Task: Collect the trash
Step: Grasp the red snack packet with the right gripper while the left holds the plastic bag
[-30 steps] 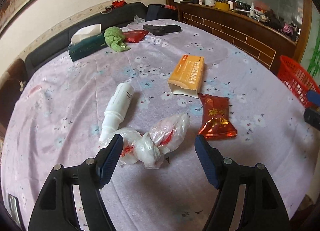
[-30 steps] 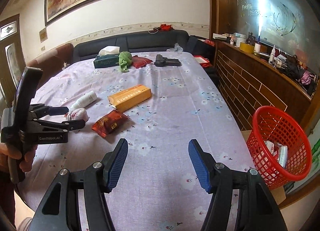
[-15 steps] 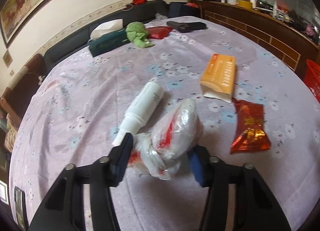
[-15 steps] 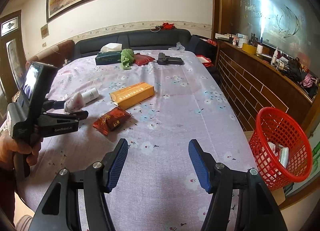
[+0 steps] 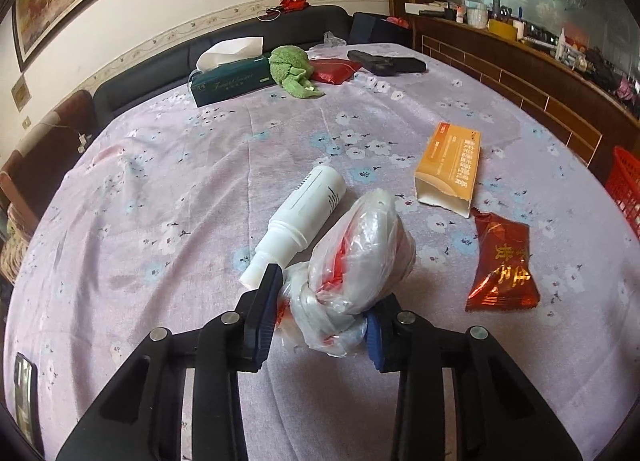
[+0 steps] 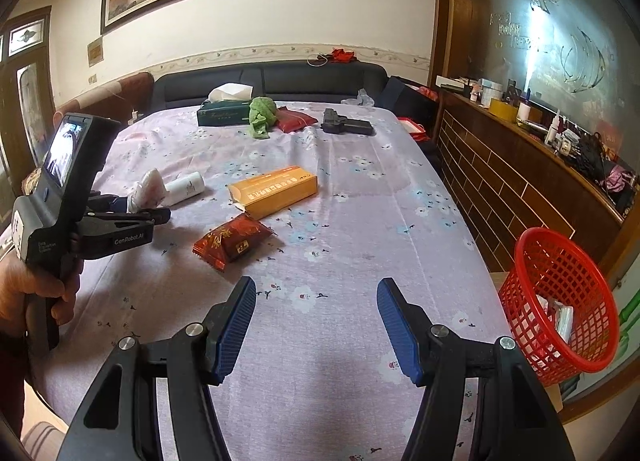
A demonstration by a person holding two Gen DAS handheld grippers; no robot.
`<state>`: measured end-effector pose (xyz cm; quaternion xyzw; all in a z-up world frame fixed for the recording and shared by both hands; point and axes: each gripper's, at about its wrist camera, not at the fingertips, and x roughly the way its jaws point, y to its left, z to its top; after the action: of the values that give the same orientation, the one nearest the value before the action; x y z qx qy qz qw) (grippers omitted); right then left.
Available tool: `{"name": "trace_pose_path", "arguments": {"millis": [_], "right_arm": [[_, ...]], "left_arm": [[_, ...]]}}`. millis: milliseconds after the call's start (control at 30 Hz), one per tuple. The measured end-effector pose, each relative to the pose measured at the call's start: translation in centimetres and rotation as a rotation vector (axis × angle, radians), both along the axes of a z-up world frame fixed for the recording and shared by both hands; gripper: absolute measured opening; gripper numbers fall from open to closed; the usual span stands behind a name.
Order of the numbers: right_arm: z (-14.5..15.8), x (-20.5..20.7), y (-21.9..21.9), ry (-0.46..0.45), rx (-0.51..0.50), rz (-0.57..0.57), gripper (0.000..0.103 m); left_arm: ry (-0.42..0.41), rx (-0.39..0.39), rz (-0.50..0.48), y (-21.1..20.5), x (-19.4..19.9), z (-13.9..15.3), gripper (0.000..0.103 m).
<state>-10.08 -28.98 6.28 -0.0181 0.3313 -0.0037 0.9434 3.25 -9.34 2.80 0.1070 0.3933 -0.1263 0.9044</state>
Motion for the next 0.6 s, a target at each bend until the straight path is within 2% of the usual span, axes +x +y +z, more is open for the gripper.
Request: {"name": "trace_pose_path", "arguments": {"millis": [133, 300, 400, 600], "right_arm": [[-0.1, 0.4, -0.3, 0.017, 0.037, 0.003, 0.068], [-0.3, 2.0, -1.7, 0.084, 0.226, 0.030, 0.068], [-0.4, 3.5, -1.6, 0.120, 0.319, 0.053, 0.068], [-1.4, 7.4, 1.6, 0.192, 0.374, 0.074, 0.068]], "left_arm": [[0.007, -0.098, -0.006, 1.4, -1.2, 1.1, 0.034], [-0.012, -0.206, 0.006, 3.6, -3.6, 2.6, 0.034], [-0.029, -0.238, 0.014, 4.4, -4.8, 3.1, 0.034], [-0.041, -0.267, 0.011, 5.4, -6.4, 3.3, 0.034]]}}
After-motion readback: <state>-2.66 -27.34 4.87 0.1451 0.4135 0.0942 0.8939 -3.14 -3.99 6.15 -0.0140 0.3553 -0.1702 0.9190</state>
